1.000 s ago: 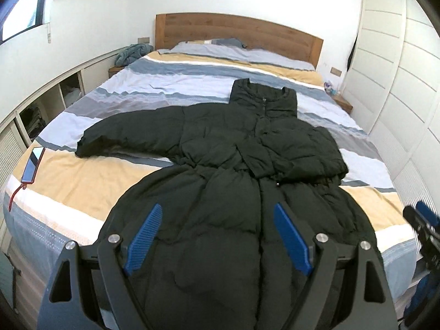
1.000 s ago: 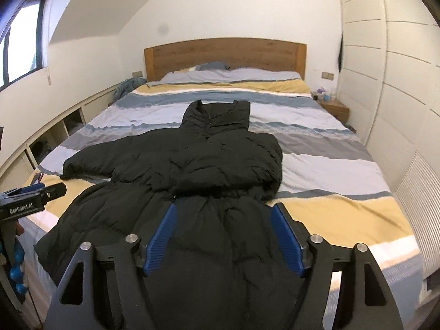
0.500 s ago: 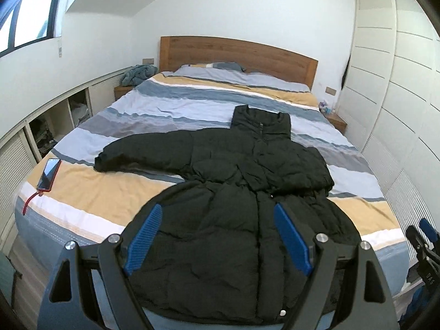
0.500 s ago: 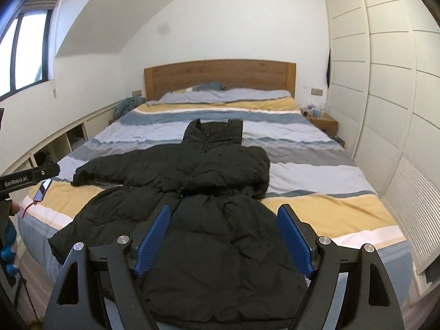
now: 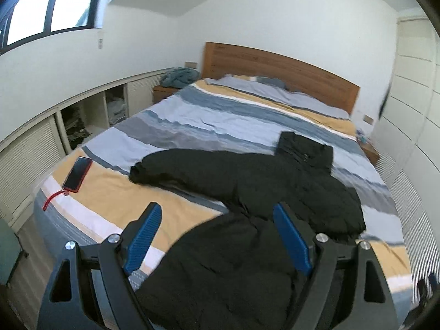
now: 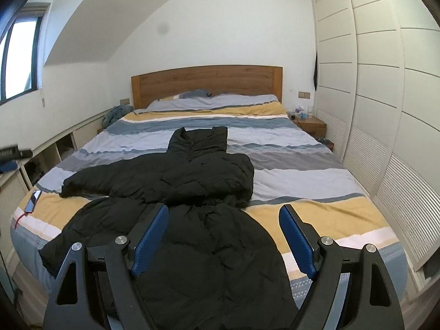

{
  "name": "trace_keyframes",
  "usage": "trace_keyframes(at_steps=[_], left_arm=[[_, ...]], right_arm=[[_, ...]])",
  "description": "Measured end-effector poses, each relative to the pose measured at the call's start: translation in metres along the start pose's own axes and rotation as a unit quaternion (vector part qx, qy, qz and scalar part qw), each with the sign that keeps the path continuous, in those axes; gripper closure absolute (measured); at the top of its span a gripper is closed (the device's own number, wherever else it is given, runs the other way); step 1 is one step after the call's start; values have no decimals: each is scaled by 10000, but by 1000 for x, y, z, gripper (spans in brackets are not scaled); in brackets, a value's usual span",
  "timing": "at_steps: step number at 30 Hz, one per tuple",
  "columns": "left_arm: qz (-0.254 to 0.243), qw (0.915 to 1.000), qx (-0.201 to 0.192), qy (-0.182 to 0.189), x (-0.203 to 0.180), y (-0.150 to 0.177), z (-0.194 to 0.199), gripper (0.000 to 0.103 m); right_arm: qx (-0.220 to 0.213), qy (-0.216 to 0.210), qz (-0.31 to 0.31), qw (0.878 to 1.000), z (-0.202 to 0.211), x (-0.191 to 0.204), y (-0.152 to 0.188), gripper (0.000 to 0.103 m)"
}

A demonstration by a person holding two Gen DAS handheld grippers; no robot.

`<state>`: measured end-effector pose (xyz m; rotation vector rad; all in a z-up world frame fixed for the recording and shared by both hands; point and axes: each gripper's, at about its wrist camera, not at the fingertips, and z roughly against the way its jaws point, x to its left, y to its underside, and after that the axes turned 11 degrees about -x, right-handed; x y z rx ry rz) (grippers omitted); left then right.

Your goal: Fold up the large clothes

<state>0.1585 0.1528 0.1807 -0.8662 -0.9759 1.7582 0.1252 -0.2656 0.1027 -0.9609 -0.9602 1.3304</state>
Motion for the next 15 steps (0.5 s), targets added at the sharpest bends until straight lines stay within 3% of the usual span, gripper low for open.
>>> trace_keyframes(at_steps=[7, 15], left_arm=[[200, 9996, 10, -189, 14, -28, -45, 20], [271, 9969, 436, -589, 48, -33, -142, 20]], right_arm=[[-14, -51, 171, 9998, -28, -1, -6, 21], [84, 26, 270, 9996, -73, 0, -12, 21]])
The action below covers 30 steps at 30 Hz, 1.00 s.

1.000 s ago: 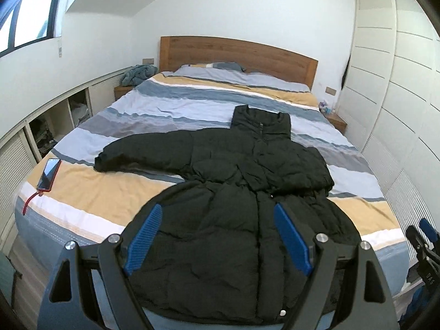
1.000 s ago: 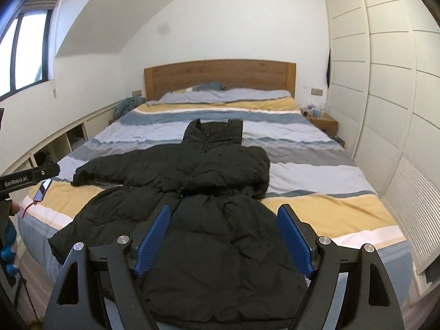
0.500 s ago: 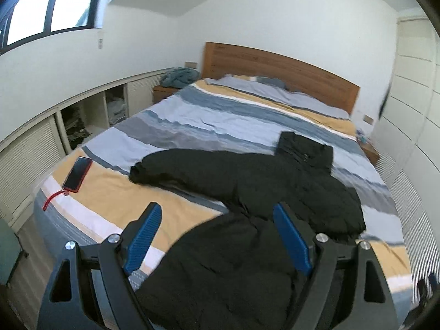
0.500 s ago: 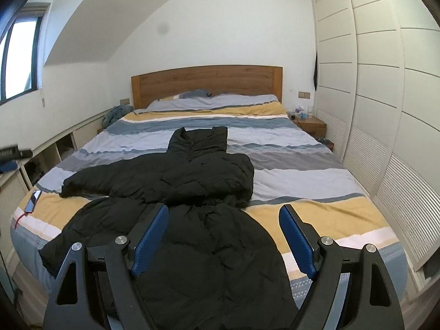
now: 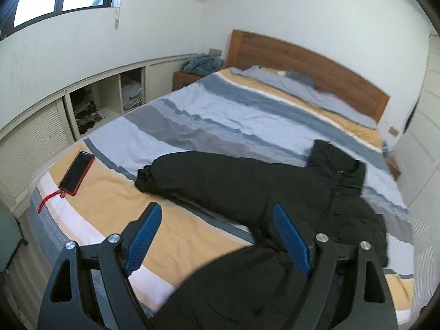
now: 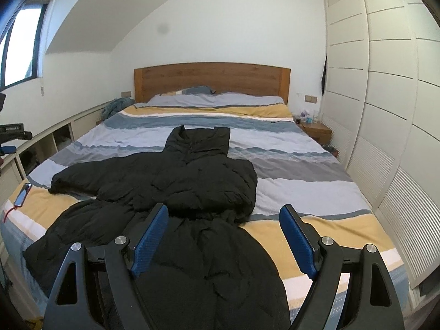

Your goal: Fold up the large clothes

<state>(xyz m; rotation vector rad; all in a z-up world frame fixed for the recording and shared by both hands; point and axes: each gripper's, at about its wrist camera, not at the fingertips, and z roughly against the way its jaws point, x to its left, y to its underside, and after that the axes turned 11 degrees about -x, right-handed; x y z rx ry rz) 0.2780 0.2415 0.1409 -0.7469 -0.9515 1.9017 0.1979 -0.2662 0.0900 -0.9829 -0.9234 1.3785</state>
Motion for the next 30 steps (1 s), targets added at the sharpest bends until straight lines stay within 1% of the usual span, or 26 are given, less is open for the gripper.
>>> trace_keyframes(at_steps=[2, 4, 8, 9, 11, 12, 13, 14, 16, 17, 18, 19, 21, 22, 23, 26, 28, 30], left_arm=[[-58, 9998, 103, -146, 4, -7, -24, 20], [-59, 9993, 132, -332, 13, -21, -55, 20], [55, 9987, 225, -461, 26, -34, -103, 20], [163, 9984, 330, -437, 31, -34, -122, 20], [339, 9975, 494, -374, 41, -28, -146, 20], [498, 9963, 649, -270, 48, -21, -166, 20], [573, 9955, 725, -219, 52, -15, -175, 20], [711, 9935, 867, -171, 59, -5, -194, 20], [925, 9902, 1037, -134, 70, 10, -216, 20], [1158, 9863, 1170, -126, 80, 21, -233, 20], [1315, 9835, 1235, -133, 86, 28, -242, 20], [1487, 9803, 1292, -127, 93, 35, -251, 20], [1932, 9713, 1388, -89, 107, 48, -274, 20], [2066, 9683, 1404, -69, 112, 52, -278, 21], [2325, 9619, 1441, -20, 119, 58, -289, 21], [2690, 9522, 1449, 24, 129, 67, -307, 21], [2813, 9481, 1483, 26, 132, 70, -317, 22], [3011, 9411, 1535, 55, 137, 76, -326, 22]], right_arm=[[124, 14, 3, 9999, -18, 1, 1, 21], [231, 38, 45, 9997, -36, 3, 1, 21], [398, 136, 49, 9991, -70, 5, 2, 21], [427, 152, 42, 9990, -77, 6, 3, 21], [509, 159, 13, 9986, -96, 9, 6, 21], [559, 165, 4, 9983, -106, 11, 8, 21], [589, 169, 2, 9981, -111, 12, 9, 21], [633, 164, 7, 9979, -120, 15, 12, 21], [720, 151, 58, 9973, -136, 20, 16, 21], [760, 142, 80, 9970, -142, 23, 18, 21], [797, 128, 100, 9967, -147, 25, 20, 21], [833, 115, 121, 9964, -154, 28, 22, 21], [884, 104, 174, 9959, -164, 34, 25, 21], [907, 101, 209, 9956, -169, 37, 26, 21], [935, 100, 249, 9953, -173, 40, 28, 21], [998, 99, 317, 9944, -183, 46, 32, 21], [1029, 106, 402, 9938, -187, 51, 34, 21], [1066, 90, 466, 9932, -190, 55, 36, 21]])
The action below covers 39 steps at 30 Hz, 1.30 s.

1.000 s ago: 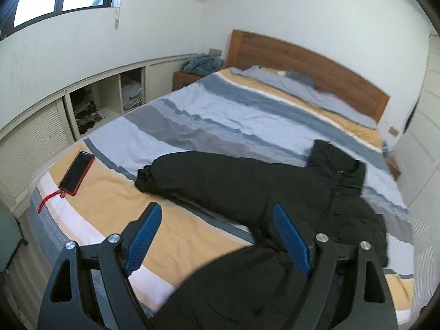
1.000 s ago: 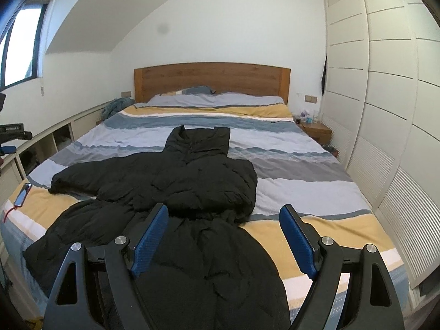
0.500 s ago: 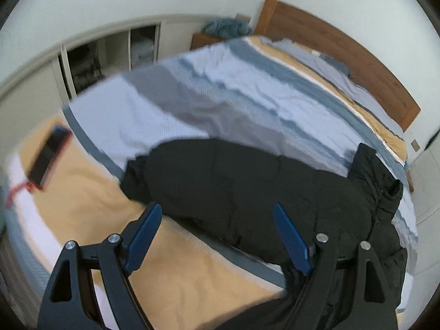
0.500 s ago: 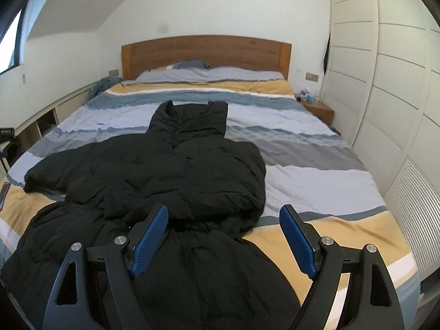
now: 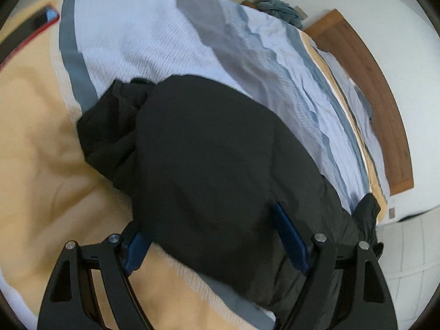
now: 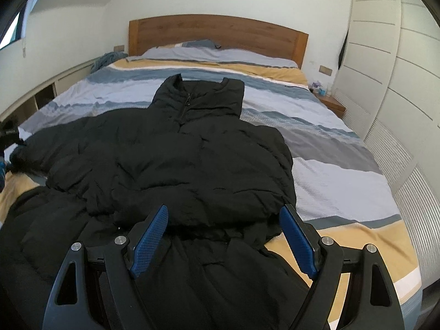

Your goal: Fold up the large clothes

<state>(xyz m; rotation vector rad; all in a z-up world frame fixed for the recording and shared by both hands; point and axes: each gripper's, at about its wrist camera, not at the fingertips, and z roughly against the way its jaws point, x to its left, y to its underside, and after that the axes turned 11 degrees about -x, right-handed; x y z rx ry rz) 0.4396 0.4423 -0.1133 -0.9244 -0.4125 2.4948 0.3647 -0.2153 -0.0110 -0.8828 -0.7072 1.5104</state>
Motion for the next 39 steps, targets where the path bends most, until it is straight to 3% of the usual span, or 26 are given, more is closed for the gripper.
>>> trace_keyframes(at_steps=[3, 5, 8, 10, 15, 18, 28, 32, 39], left_arm=[[338, 9993, 27, 149, 10, -3, -11, 25], [513, 9982, 43, 303, 14, -6, -17, 41], [639, 9963, -25, 578, 12, -7, -20, 76], [523, 9962, -162, 684, 6, -4, -16, 88], [314, 9954, -369, 825, -8, -2, 5, 93], [-70, 9949, -484, 887, -25, -3, 24, 93], [-887, 9861, -697, 1221, -76, 17, 95, 93], [-1508, 9748, -796, 1438, -112, 40, 129, 93], [-2543, 9457, -738, 1883, -171, 110, 179, 93]], right_arm=[[49, 6, 87, 10000, -4, 6, 2, 21], [45, 4, 158, 9999, -4, 10, 1, 21], [-7, 25, 265, 9996, 1, 13, -1, 21], [-50, 64, 297, 9995, 4, 13, -2, 21], [-102, 153, 291, 9994, 13, 9, -7, 21], [-195, 218, 273, 9992, 24, 3, -11, 21], [-515, 392, 107, 9978, 79, -17, -23, 21], [-646, 447, 23, 9969, 102, -27, -27, 21], [-862, 478, -107, 9951, 137, -41, -29, 21]])
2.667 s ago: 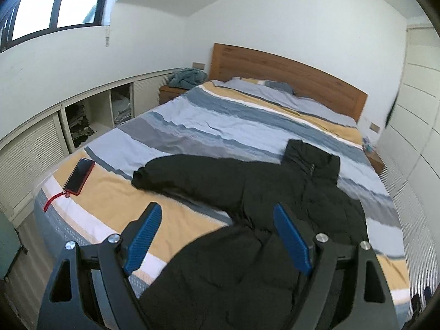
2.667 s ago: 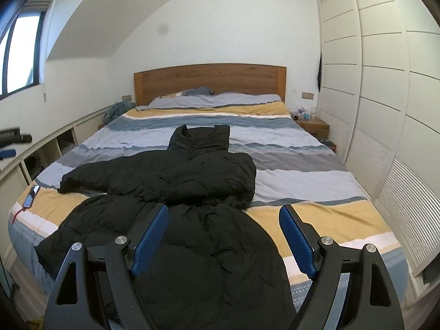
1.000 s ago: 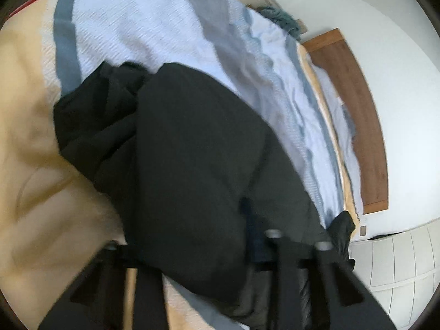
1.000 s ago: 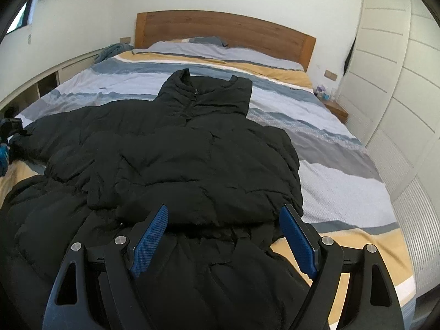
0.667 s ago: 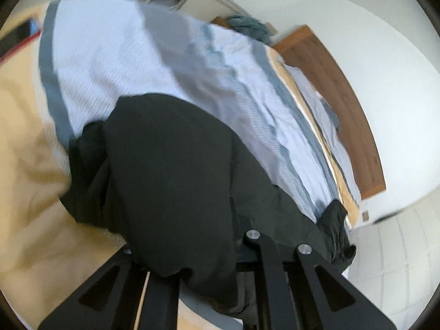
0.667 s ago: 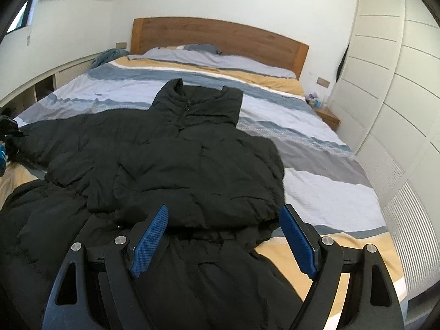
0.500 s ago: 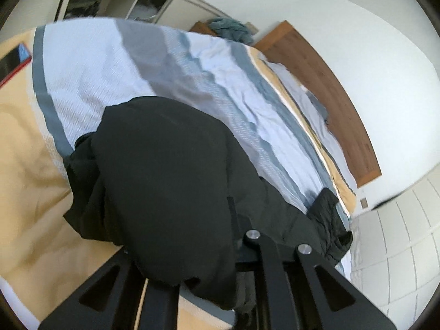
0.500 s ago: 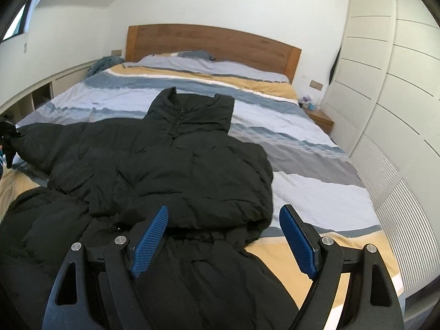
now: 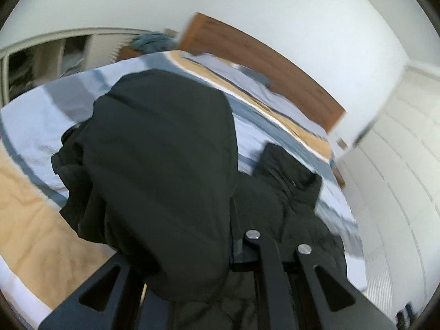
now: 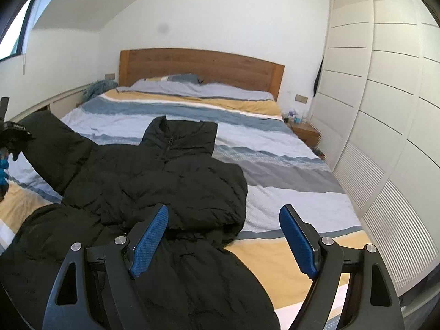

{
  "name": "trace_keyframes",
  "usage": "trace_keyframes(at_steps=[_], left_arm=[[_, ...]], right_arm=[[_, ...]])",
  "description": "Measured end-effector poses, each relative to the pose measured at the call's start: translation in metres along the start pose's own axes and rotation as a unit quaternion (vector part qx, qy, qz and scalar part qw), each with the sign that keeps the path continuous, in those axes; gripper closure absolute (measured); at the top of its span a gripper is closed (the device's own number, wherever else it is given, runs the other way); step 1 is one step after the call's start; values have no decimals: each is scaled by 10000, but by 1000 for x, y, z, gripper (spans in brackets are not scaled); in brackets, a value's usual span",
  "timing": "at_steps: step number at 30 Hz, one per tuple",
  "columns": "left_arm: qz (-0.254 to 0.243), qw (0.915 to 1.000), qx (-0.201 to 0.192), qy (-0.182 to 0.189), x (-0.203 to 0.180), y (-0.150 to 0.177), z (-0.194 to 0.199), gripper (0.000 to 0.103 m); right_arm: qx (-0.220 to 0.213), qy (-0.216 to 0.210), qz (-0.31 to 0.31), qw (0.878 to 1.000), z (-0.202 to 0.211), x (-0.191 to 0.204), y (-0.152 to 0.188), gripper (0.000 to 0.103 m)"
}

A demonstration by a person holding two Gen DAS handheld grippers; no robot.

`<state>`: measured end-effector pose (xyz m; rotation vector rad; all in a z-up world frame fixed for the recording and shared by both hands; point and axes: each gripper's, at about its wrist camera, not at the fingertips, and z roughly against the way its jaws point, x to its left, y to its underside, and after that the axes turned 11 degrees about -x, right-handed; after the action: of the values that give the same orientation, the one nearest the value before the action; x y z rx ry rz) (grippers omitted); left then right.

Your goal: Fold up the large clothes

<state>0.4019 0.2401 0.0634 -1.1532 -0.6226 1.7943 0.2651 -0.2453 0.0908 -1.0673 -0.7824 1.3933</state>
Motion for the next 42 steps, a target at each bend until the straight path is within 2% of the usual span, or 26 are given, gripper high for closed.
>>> trace_keyframes(at_steps=[3, 9, 14, 20, 23, 25, 26, 31, 35, 38, 41, 42], left_arm=[[-411, 9990, 142, 119, -35, 22, 7, 93], [-799, 9955, 445, 260, -80, 66, 7, 93], [-1011, 9919, 700, 310, -100, 101, -4, 93], [-1446, 9837, 1045, 200, -122, 142, -23, 92], [-1573, 9798, 1217, 203, -130, 157, -25, 82], [-1664, 9771, 1295, 273, -135, 166, -17, 71], [-1750, 9752, 1314, 327, -139, 170, -12, 70], [-2171, 9628, 1449, 696, -166, 185, 20, 69], [-2524, 9538, 1404, 824, -180, 189, 52, 69], [-2624, 9526, 1318, 793, -178, 177, 76, 69], [-2550, 9571, 1158, 748, -168, 156, 102, 69], [-2511, 9594, 1091, 679, -162, 147, 110, 69]], right_arm=[[-71, 6, -97, 9999, 13, -9, -1, 21], [-138, 58, -164, 9998, 34, -23, 3, 21], [-109, 158, -196, 9996, 45, -37, 8, 21], [-12, 230, -307, 9993, 50, -50, 15, 21], [50, 250, -399, 9989, 52, -57, 21, 21], [94, 259, -431, 9987, 54, -60, 25, 21], [113, 263, -457, 9985, 55, -61, 27, 21], [167, 214, -617, 9977, 64, -64, 34, 21], [122, 134, -605, 9980, 75, -63, 33, 21], [97, 76, -569, 9983, 85, -61, 32, 21], [116, -9, -521, 9986, 86, -56, 29, 17], [117, -30, -518, 9986, 86, -54, 29, 13]])
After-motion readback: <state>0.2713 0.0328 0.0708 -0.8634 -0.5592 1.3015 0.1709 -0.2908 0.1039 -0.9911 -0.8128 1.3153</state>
